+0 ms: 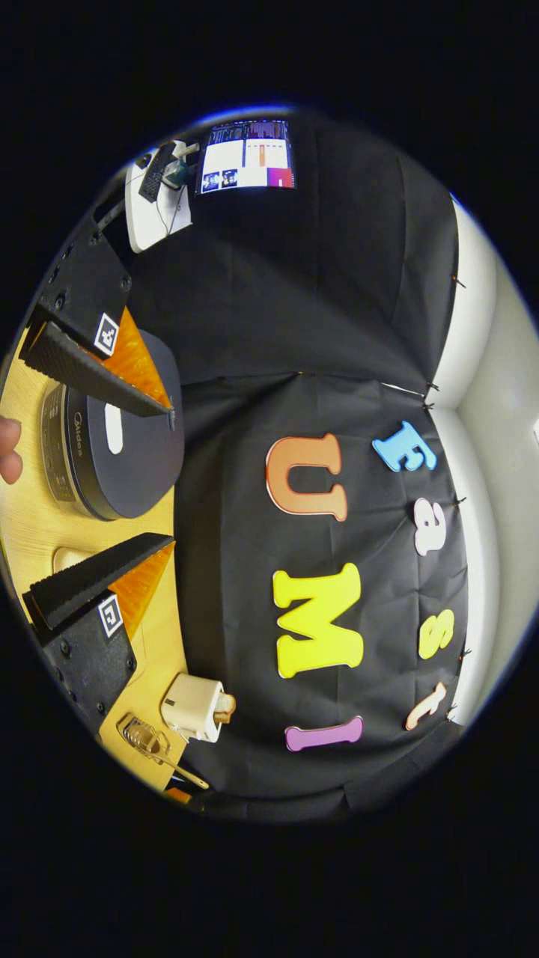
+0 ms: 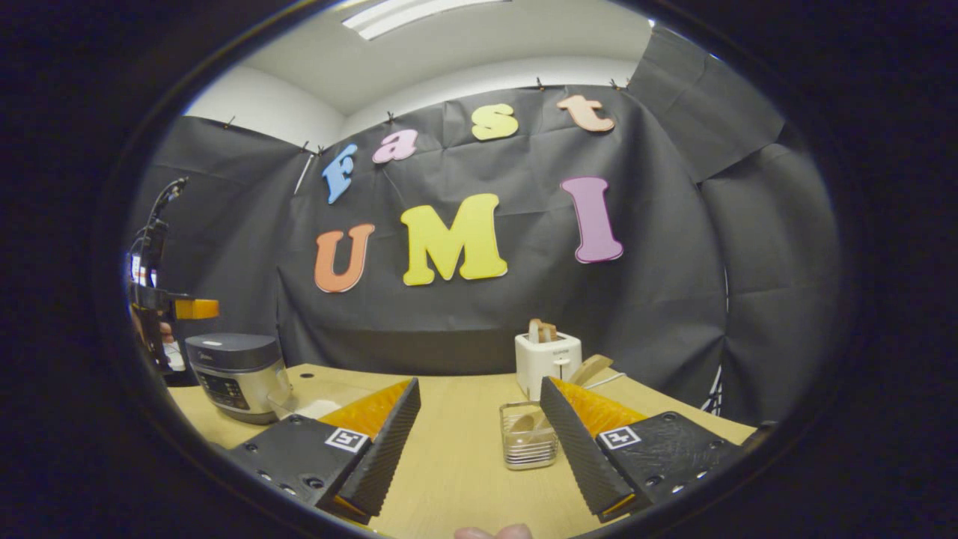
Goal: Close the left gripper, press the button to open the rice cooker; take a wooden spoon from the chopstick holder with the right hand, scoop a spoonful of rice and pour it into the rice cooker, then put the wooden spoon back into the chopstick holder.
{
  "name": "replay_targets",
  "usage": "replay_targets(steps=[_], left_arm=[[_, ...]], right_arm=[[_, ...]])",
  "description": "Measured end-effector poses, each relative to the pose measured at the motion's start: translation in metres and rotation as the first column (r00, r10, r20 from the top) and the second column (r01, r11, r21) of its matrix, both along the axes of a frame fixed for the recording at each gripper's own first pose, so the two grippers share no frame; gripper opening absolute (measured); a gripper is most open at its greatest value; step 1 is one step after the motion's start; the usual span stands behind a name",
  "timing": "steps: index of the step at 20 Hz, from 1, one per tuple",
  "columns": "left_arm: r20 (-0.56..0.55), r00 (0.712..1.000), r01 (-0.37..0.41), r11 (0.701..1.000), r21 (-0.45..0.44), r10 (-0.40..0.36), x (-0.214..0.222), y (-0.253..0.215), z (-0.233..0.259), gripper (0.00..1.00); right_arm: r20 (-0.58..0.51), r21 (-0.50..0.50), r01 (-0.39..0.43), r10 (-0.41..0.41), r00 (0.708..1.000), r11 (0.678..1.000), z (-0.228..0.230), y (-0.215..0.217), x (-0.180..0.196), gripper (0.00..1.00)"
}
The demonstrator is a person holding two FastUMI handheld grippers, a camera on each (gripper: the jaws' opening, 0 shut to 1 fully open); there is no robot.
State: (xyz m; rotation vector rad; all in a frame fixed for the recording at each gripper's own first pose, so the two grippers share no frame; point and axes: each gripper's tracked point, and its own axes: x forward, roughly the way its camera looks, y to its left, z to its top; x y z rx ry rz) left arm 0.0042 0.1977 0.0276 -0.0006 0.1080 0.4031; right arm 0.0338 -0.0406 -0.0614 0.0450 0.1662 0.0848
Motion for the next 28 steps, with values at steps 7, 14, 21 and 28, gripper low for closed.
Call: replay_targets(steps=[7, 14, 21, 28], left_arm=[[0.045, 0.994, 0.094, 0.995, 0.041, -0.096, -0.022, -0.071, 0.015, 0.99], [0.089, 0.982, 0.162, 0.985, 0.067, -0.167, -0.034, -0.132, 0.001, 0.99], [0.123, 0.971, 0.205, 0.979, 0.022, -0.206, -0.040, -0.158, -0.014, 0.99], [0.120, 0.975, 0.185, 0.983, 0.017, -0.186, -0.045, -0.146, -0.016, 0.99]], right_arm=[[0.075, -0.032, 0.035, -0.033, 0.997, 0.999, 0.028, -0.010, -0.016, 0.95], [0.127, -0.017, -0.008, 0.010, 0.992, 1.000, 0.038, 0.014, -0.022, 0.95], [0.176, -0.095, 0.016, 0.001, 0.984, 0.995, 0.055, 0.039, -0.031, 0.95], [0.113, -0.068, -0.012, 0.020, 0.993, 0.998, 0.041, 0.073, -0.035, 0.96]])
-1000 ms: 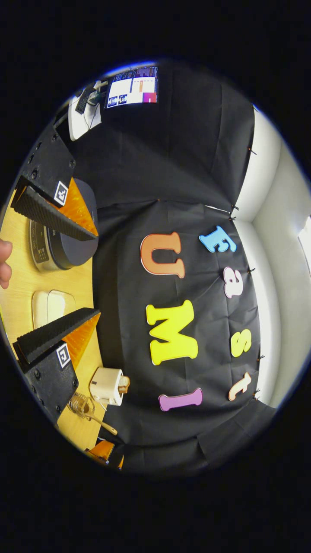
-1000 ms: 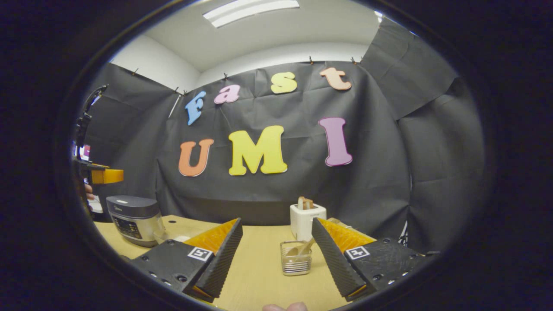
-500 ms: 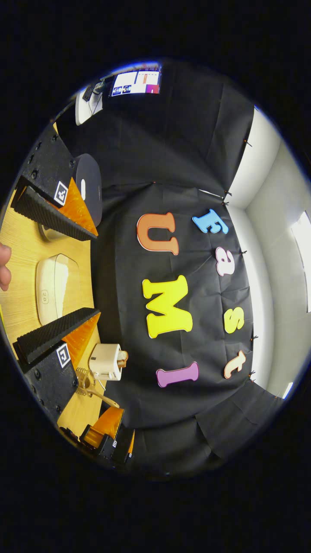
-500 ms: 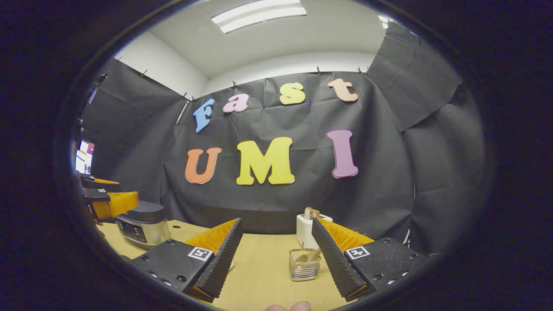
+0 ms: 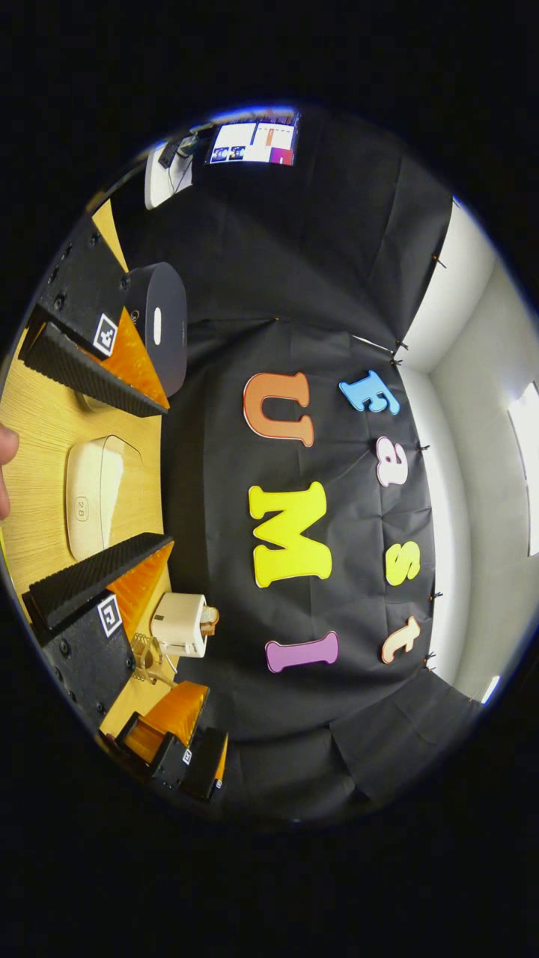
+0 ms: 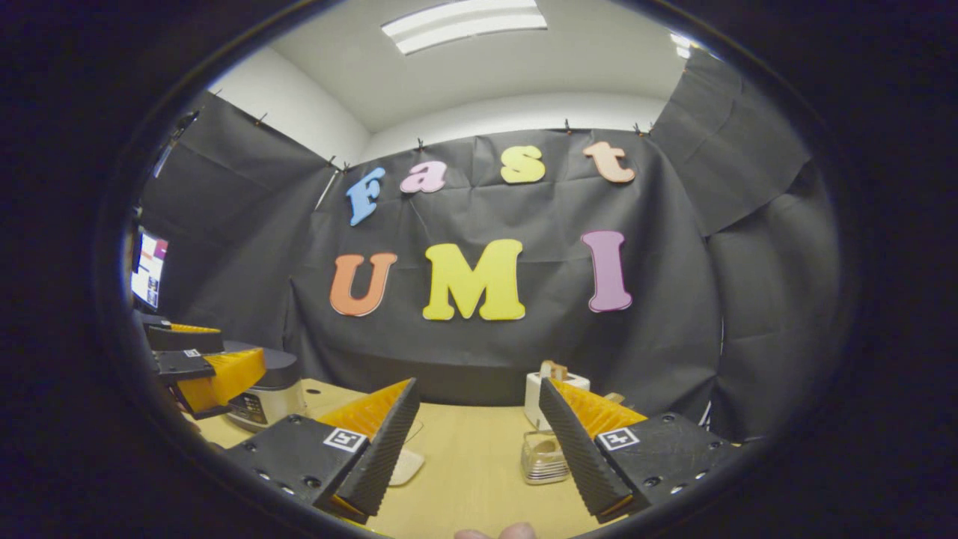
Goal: Close the left gripper, press the button to open the rice cooker; take a wooden spoon from the chopstick holder with the right hand, scoop a spoonful of rice and pour it into the rice cooker, then put the wooden spoon back into the chopstick holder.
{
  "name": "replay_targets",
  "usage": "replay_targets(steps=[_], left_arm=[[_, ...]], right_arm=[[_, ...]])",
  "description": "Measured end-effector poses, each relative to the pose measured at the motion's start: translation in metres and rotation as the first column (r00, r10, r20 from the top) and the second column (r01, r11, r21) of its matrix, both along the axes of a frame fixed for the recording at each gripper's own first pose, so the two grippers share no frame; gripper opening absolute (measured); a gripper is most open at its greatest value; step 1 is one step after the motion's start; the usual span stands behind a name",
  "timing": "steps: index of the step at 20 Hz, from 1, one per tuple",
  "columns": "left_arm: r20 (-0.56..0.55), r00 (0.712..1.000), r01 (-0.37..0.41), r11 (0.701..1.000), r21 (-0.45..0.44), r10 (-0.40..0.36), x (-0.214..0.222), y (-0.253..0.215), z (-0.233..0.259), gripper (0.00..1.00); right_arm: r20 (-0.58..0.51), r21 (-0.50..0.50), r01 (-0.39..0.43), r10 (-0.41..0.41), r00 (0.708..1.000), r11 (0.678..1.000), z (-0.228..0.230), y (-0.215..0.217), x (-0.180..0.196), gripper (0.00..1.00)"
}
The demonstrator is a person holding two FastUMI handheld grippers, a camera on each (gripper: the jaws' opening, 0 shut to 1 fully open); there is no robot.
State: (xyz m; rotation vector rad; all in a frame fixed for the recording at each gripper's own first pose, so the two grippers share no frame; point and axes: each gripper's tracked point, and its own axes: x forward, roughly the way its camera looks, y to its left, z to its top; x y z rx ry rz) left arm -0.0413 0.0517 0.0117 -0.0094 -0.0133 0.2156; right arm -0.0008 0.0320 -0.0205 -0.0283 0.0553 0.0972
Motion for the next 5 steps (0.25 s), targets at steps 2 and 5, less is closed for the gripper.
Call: replay_targets(steps=[2, 5], left_arm=[[0.004, 1.000, 0.008, 1.000, 0.007, -0.008, 0.001, 0.003, 0.003, 0.99], [-0.001, 1.000, 0.002, 1.000, -0.003, -0.002, -0.001, 0.009, 0.001, 0.99]], right_arm=[[-0.012, 0.000, -0.001, 0.001, 1.000, 1.000, 0.000, 0.006, -0.001, 0.96], [-0.024, -0.022, -0.012, 0.011, 1.000, 1.000, -0.003, 0.017, -0.005, 0.96]])
